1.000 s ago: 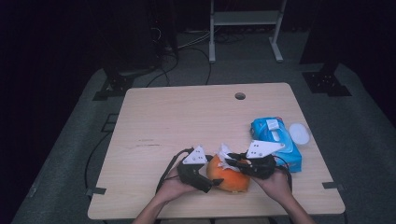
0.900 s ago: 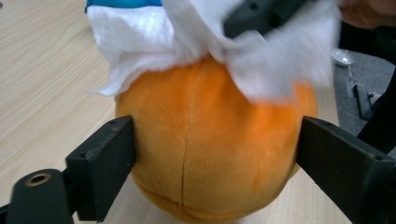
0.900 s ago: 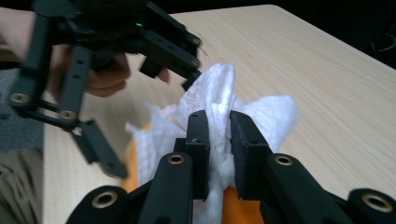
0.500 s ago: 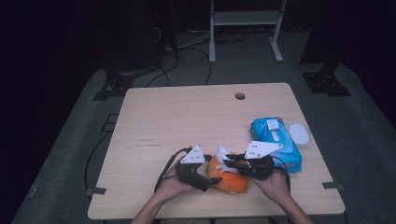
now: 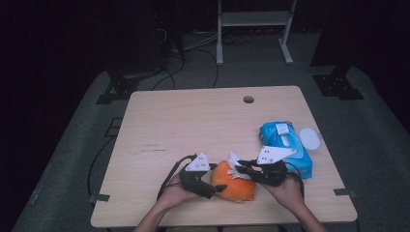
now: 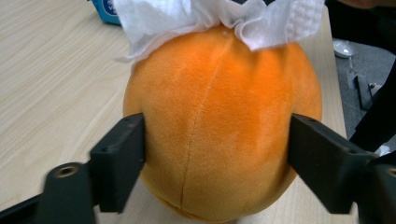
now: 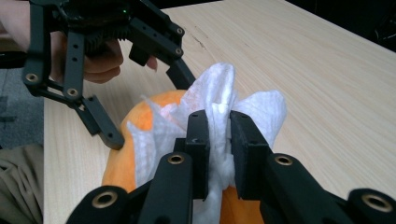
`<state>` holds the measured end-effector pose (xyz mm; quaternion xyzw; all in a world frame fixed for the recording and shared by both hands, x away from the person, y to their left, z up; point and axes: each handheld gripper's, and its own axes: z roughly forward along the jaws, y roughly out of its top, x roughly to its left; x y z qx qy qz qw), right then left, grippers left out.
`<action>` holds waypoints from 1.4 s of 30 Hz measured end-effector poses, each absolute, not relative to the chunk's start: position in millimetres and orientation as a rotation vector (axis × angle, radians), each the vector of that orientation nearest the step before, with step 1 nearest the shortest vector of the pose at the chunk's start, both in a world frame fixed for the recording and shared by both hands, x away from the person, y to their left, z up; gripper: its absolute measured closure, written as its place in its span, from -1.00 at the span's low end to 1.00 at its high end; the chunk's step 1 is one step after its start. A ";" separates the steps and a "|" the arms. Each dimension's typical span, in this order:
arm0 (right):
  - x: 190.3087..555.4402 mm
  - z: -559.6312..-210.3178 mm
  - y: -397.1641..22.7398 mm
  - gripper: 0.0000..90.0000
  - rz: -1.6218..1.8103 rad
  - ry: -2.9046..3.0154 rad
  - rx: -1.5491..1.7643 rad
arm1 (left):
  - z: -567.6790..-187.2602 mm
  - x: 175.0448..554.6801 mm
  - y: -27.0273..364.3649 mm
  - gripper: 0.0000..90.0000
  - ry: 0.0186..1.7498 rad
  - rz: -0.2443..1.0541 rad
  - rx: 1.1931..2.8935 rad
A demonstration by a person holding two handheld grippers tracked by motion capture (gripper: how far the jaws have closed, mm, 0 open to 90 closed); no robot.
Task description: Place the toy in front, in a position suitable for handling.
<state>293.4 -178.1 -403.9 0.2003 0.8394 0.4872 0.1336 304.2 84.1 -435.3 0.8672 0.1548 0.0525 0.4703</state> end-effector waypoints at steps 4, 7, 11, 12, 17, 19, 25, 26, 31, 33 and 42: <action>290.9 -404.4 -171.8 0.72 1.421 2.439 0.564 | -429.1 303.8 78.5 -0.80 0.377 0.137 2.087; 286.6 -403.9 -159.8 0.72 1.421 2.449 0.505 | -430.2 301.4 76.4 -0.71 0.350 0.166 2.108; 287.8 -404.6 -159.9 0.72 1.415 2.461 0.508 | -432.9 302.5 83.8 -0.51 0.371 0.155 2.109; 287.8 -404.6 -159.9 0.72 1.415 2.461 0.508 | -432.9 302.5 83.8 -0.49 0.371 0.155 2.109; 291.6 -407.8 -172.1 0.72 1.383 2.453 0.554 | -434.9 303.8 88.8 -0.48 0.382 0.141 2.114; 291.8 -407.9 -173.5 0.72 1.391 2.451 0.561 | -433.1 303.4 87.0 -0.52 0.377 0.146 2.110; 286.0 -404.7 -157.2 0.72 1.426 2.457 0.493 | -429.1 301.8 76.6 -0.66 0.338 0.165 2.090; 285.3 -404.7 -156.0 0.72 1.419 2.459 0.487 | -430.0 301.8 78.1 -0.60 0.344 0.171 2.096; 289.6 -406.4 -162.2 0.72 1.411 2.462 0.514 | -432.0 305.2 87.5 -0.43 0.395 0.142 2.089; 292.4 -407.5 -172.0 0.72 1.394 2.449 0.557 | -433.7 306.4 91.9 -0.40 0.412 0.137 2.088; 285.8 -405.1 -161.5 0.72 1.433 2.459 0.503 | -427.3 301.9 78.2 -0.66 0.334 0.150 2.071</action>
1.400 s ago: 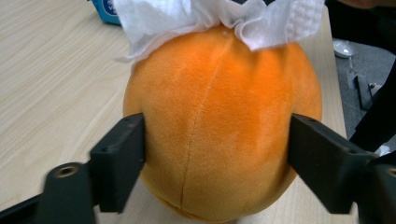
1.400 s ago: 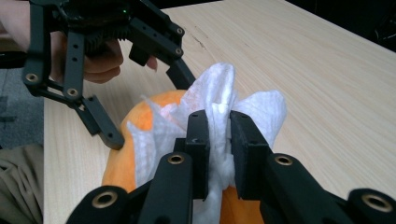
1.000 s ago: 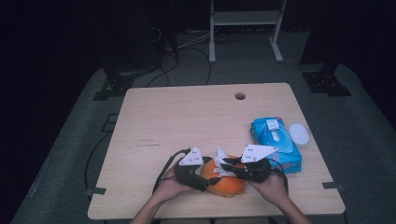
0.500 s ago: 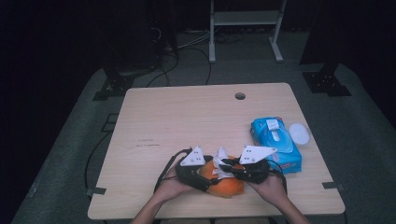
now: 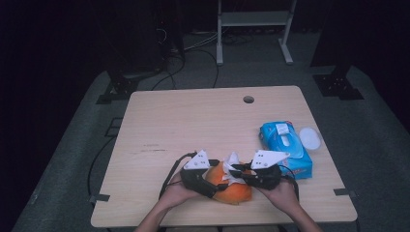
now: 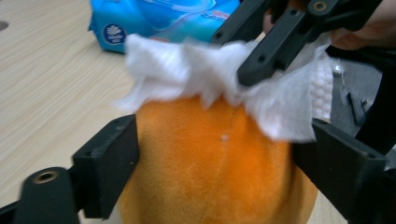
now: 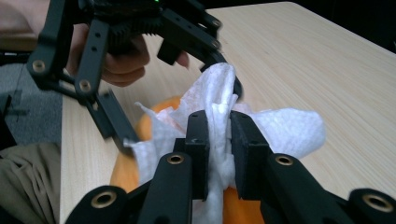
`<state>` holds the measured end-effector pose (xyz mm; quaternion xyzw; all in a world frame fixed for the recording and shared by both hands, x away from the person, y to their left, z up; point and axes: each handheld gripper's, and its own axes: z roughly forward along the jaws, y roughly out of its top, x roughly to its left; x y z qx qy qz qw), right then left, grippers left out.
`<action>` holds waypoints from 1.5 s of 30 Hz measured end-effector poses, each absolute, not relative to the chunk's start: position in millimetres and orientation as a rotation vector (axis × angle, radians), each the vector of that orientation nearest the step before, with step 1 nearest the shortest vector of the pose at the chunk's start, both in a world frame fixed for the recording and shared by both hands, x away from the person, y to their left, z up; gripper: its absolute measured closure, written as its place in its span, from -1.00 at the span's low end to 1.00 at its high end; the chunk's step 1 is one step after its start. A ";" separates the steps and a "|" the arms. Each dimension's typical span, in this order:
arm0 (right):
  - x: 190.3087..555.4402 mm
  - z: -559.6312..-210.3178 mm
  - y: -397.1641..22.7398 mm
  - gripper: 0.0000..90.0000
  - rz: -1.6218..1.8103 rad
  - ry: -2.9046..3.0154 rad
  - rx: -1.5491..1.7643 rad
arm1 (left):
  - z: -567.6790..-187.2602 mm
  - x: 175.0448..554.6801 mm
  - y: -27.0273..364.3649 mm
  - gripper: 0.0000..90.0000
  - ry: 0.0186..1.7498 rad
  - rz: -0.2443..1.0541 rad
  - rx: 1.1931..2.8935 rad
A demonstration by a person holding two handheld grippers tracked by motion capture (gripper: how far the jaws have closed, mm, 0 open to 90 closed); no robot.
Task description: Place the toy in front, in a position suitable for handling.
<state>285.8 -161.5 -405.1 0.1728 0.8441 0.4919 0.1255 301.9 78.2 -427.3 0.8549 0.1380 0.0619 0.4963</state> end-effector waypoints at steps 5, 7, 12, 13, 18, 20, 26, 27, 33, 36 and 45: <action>286.7 -406.5 -159.4 0.72 1.414 2.462 0.493 | -429.4 303.3 83.1 -0.36 0.369 0.165 2.095; 288.7 -407.6 -163.4 0.72 1.413 2.459 0.517 | -430.5 305.5 88.5 -0.34 0.391 0.161 2.095; 290.9 -408.4 -175.8 0.72 1.414 2.445 0.560 | -432.8 307.5 97.4 -0.33 0.429 0.147 2.089; 289.1 -406.6 -178.6 0.72 1.422 2.440 0.557 | -433.0 308.1 99.3 -0.33 0.437 0.142 2.089; 287.9 -406.9 -175.2 0.72 1.420 2.445 0.543 | -427.4 308.3 94.9 -0.66 0.416 0.121 2.053; 289.0 -407.5 -172.2 0.72 1.433 2.442 0.545 | -424.1 306.0 89.1 -0.74 0.386 0.118 2.039; 289.9 -407.9 -167.1 0.72 1.429 2.443 0.529 | -428.6 306.7 88.5 -0.45 0.404 0.154 2.089; 290.7 -408.3 -168.3 0.72 1.432 2.444 0.537 | -429.2 307.3 90.4 -0.43 0.421 0.149 2.084; 294.4 -410.7 -176.3 0.72 1.428 2.437 0.577 | -432.2 309.7 99.4 -0.39 0.458 0.133 2.073; 289.5 -406.7 -173.1 0.72 1.430 2.424 0.555 | -433.1 310.6 102.6 -0.39 0.470 0.131 2.069; 290.9 -409.4 -171.0 0.72 1.427 2.443 0.540 | -436.1 312.4 105.8 -0.36 0.489 0.123 2.056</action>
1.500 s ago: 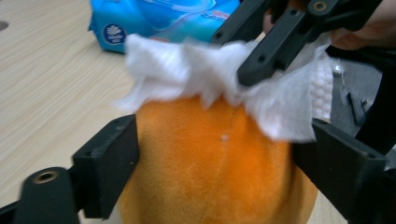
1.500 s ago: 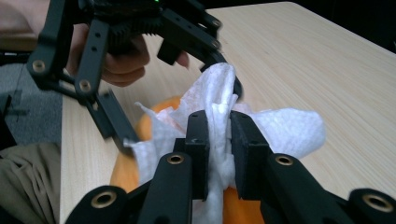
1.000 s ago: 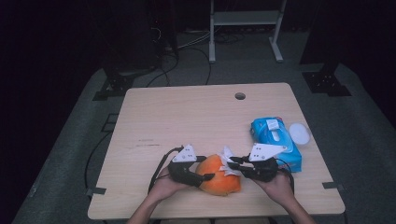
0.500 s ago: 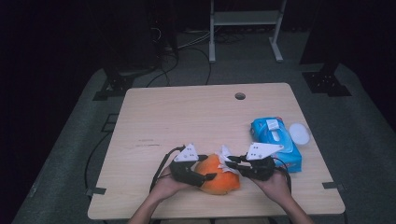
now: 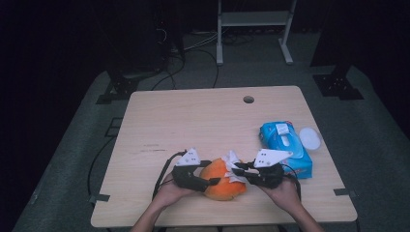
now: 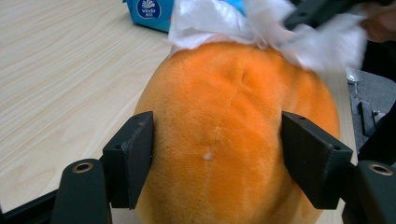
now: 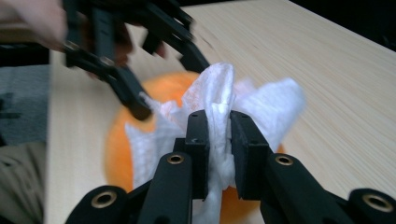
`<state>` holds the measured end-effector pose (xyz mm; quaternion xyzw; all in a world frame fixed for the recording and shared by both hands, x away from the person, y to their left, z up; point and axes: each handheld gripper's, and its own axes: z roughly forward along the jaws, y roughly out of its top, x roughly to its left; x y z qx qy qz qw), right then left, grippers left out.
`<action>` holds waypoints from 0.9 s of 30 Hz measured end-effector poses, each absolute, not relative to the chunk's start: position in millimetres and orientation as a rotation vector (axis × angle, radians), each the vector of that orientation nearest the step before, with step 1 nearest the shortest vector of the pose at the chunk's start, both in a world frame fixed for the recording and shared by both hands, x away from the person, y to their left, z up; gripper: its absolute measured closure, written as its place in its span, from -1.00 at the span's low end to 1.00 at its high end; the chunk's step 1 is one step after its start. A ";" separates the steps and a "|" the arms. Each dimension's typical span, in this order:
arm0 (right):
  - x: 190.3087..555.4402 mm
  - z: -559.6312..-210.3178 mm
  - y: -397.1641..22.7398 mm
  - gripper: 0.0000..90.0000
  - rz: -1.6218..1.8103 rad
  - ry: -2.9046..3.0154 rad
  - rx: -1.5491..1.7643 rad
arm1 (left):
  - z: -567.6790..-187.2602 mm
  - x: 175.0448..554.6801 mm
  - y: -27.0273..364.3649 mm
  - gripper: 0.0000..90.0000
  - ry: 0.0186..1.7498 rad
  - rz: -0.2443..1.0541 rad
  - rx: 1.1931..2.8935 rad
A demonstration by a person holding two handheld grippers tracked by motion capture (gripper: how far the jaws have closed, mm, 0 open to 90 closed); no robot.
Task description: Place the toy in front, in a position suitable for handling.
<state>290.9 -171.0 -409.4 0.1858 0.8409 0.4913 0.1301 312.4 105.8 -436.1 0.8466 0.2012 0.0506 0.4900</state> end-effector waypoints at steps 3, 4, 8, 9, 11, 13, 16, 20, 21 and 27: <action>295.1 -412.3 -177.9 0.72 1.397 2.438 0.578 | -436.3 312.5 106.1 -0.36 0.489 0.122 2.055; 297.2 -413.2 -181.6 0.72 1.393 2.434 0.606 | -436.4 312.5 106.2 -0.36 0.490 0.121 2.054; 295.1 -409.4 -180.9 0.72 1.452 2.427 0.604 | -437.6 313.6 106.8 -0.36 0.493 0.112 2.044; 290.7 -407.3 -173.3 0.71 1.469 2.437 0.552 | -437.5 313.2 106.7 -0.36 0.490 0.111 2.047; 289.3 -408.6 -169.1 0.72 1.437 2.443 0.527 | -437.5 312.9 107.1 -0.36 0.488 0.112 2.049; 292.6 -409.7 -172.5 0.72 1.448 2.450 0.554 | -437.7 312.4 107.6 -0.35 0.487 0.112 2.047; 296.2 -411.7 -178.2 0.72 1.421 2.442 0.589 | -437.8 312.5 107.7 -0.35 0.486 0.111 2.046; 297.9 -410.5 -183.2 0.72 1.458 2.434 0.628 | -438.2 312.9 107.1 -0.35 0.486 0.111 2.044; 295.6 -408.7 -180.5 0.72 1.482 2.433 0.605 | -438.7 313.1 106.9 -0.35 0.488 0.109 2.041; 288.7 -408.6 -167.7 0.72 1.491 2.467 0.520 | -438.6 312.3 107.9 -0.34 0.487 0.108 2.041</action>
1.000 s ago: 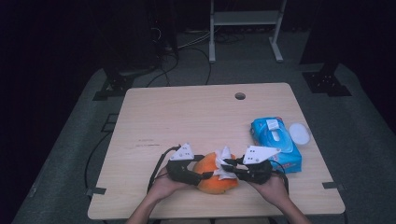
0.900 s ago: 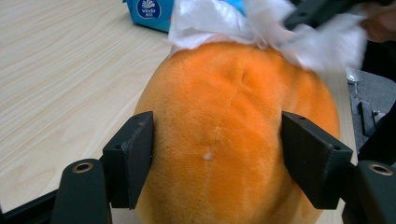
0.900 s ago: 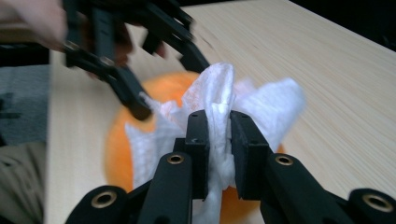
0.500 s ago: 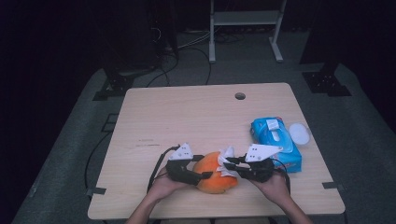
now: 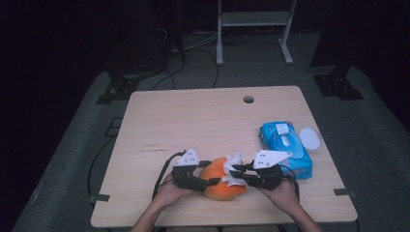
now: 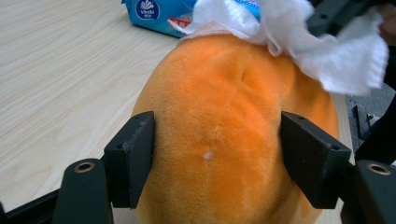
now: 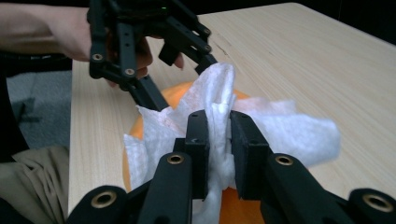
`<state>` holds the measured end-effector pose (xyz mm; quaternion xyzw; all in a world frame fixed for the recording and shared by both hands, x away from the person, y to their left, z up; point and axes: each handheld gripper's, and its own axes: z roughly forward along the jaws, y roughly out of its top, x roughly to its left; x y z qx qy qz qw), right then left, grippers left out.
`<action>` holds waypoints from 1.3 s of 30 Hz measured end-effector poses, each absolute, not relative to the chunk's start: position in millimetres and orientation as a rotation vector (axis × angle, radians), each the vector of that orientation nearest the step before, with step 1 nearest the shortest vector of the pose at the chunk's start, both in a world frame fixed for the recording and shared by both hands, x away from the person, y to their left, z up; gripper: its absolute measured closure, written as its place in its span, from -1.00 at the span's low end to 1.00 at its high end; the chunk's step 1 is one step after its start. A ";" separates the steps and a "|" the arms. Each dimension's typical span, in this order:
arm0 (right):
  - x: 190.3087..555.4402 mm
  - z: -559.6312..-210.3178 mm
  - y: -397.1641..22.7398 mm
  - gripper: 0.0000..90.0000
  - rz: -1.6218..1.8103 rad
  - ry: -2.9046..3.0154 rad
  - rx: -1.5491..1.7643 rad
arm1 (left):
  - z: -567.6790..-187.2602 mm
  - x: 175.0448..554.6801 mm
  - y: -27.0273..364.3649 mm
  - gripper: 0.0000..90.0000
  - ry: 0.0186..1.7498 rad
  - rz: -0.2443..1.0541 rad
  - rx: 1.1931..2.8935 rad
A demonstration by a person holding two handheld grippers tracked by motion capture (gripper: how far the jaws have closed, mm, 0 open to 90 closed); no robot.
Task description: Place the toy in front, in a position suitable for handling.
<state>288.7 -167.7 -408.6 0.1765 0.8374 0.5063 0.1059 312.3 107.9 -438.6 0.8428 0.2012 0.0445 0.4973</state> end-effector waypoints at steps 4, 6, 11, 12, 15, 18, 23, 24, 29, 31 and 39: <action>295.6 -412.1 -176.9 0.72 1.447 2.448 0.571 | -438.6 312.1 108.0 -0.33 0.482 0.109 2.042; 301.2 -415.6 -186.6 0.72 1.429 2.440 0.639 | -438.8 312.2 108.0 -0.33 0.480 0.108 2.040; 295.2 -410.6 -183.5 0.71 1.483 2.440 0.599 | -439.8 313.3 108.8 -0.33 0.489 0.101 2.032; 288.9 -408.0 -175.7 0.71 1.513 2.459 0.530 | -439.9 313.5 109.0 -0.33 0.497 0.100 2.028; 285.2 -409.2 -169.4 0.71 1.488 2.474 0.476 | -439.9 313.5 109.7 -0.33 0.499 0.098 2.030; 291.0 -411.5 -175.2 0.72 1.489 2.480 0.518 | -439.8 313.4 109.5 -0.33 0.503 0.099 2.029; 297.2 -415.5 -187.6 0.72 1.466 2.467 0.599 | -440.2 314.2 110.2 -0.33 0.506 0.097 2.024; 297.2 -415.5 -187.6 0.72 1.466 2.467 0.599 | -440.2 314.2 110.2 -0.33 0.506 0.097 2.024; 287.7 -411.6 -176.9 0.71 1.511 2.496 0.479 | -440.8 316.2 112.2 -0.34 0.531 0.089 2.013; 290.8 -414.0 -177.5 0.71 1.508 2.506 0.504 | -440.6 315.0 111.1 -0.33 0.530 0.088 2.011; 305.0 -417.5 -191.1 0.71 1.491 2.457 0.656 | -438.9 306.6 102.7 -0.31 0.408 0.086 2.041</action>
